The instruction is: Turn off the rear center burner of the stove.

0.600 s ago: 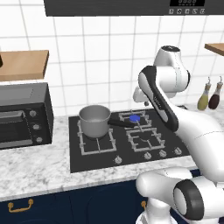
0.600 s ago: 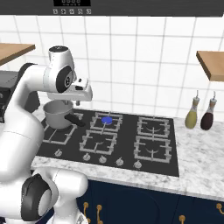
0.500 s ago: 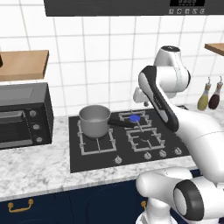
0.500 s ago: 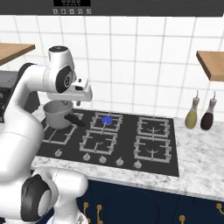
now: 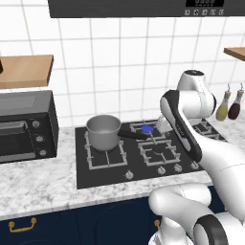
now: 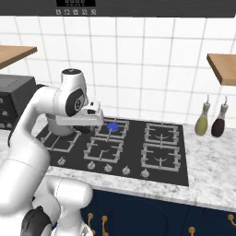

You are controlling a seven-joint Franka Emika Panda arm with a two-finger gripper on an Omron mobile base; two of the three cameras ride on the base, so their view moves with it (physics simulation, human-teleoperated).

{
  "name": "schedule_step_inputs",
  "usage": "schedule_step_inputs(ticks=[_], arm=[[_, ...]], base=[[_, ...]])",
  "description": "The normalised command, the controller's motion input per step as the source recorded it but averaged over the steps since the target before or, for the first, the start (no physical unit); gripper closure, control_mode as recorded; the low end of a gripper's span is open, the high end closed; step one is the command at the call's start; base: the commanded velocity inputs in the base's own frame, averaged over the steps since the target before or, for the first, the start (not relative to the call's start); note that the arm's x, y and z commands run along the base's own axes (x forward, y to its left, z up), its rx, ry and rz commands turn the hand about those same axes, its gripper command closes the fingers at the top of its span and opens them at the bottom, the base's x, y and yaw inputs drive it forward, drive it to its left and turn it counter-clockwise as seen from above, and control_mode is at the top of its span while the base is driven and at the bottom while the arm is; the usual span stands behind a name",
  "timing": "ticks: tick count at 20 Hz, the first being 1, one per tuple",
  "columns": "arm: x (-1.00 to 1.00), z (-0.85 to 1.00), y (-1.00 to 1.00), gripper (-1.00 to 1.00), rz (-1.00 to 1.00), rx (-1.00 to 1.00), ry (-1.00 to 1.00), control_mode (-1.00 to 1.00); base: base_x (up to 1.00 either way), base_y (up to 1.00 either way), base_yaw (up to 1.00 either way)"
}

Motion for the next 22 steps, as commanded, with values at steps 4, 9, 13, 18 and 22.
schedule_step_inputs(ticks=[4, 9, 13, 18, 22], arm=[[-0.22, -0.68, -0.54, -1.00, 0.05, 0.00, 0.08, -1.00], [0.00, -0.64, -0.46, -1.00, 0.16, 0.00, 0.06, -1.00], [0.08, -0.54, -0.18, -1.00, 0.04, 0.00, 0.01, -1.00], [0.30, -0.36, -0.05, -1.00, 0.00, -0.01, 0.01, -1.00], [0.20, -0.29, 0.00, -1.00, 0.00, 0.00, 0.00, -1.00]], base=[[0.00, 0.00, 0.00], [0.00, 0.00, 0.00], [0.00, 0.00, 0.00], [0.00, 0.00, 0.00], [0.00, 0.00, 0.00]])
